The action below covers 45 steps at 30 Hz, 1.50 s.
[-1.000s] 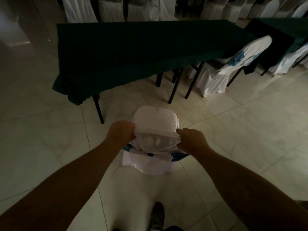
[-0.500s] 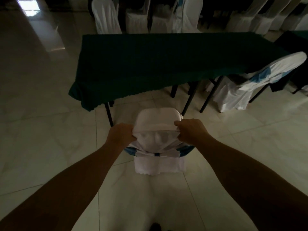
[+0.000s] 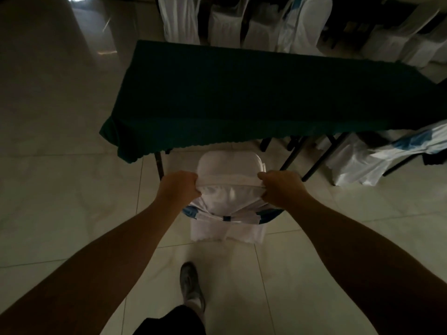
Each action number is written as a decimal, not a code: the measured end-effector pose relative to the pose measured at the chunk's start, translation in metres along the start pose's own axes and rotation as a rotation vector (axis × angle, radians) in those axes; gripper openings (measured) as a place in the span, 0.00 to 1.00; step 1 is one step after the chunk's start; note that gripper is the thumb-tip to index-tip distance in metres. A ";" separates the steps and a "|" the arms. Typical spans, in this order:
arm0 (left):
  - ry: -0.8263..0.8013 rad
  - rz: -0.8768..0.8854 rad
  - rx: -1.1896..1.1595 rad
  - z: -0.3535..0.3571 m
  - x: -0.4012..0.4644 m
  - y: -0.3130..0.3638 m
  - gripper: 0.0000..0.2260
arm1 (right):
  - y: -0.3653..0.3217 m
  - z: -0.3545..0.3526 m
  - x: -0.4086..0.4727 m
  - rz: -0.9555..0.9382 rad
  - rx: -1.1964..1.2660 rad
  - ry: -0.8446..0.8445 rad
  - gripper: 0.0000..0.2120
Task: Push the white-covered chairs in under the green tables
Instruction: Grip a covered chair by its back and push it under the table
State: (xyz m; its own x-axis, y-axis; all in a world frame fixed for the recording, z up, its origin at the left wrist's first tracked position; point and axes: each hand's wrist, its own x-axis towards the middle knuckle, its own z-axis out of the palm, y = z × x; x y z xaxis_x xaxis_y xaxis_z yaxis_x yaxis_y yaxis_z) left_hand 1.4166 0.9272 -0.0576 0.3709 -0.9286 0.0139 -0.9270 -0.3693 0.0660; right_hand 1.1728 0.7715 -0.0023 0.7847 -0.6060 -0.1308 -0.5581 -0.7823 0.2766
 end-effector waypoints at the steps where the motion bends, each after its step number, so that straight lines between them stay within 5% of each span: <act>1: -0.010 0.004 -0.004 0.002 0.015 -0.003 0.14 | 0.005 0.001 0.015 0.003 0.007 -0.012 0.22; 22: 0.005 -0.152 -0.127 -0.005 0.228 -0.027 0.13 | 0.109 -0.009 0.250 -0.117 0.007 -0.010 0.18; 45: -0.117 -0.213 0.078 0.000 0.331 0.067 0.12 | 0.229 0.088 0.309 -0.115 0.212 -0.013 0.19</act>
State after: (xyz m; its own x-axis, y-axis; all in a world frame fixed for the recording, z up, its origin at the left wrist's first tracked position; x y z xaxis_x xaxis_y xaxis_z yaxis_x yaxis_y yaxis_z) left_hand 1.4768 0.5951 -0.0489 0.5538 -0.8256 -0.1078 -0.8316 -0.5549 -0.0220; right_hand 1.2637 0.3926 -0.0630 0.8438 -0.5116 -0.1622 -0.5102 -0.8584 0.0532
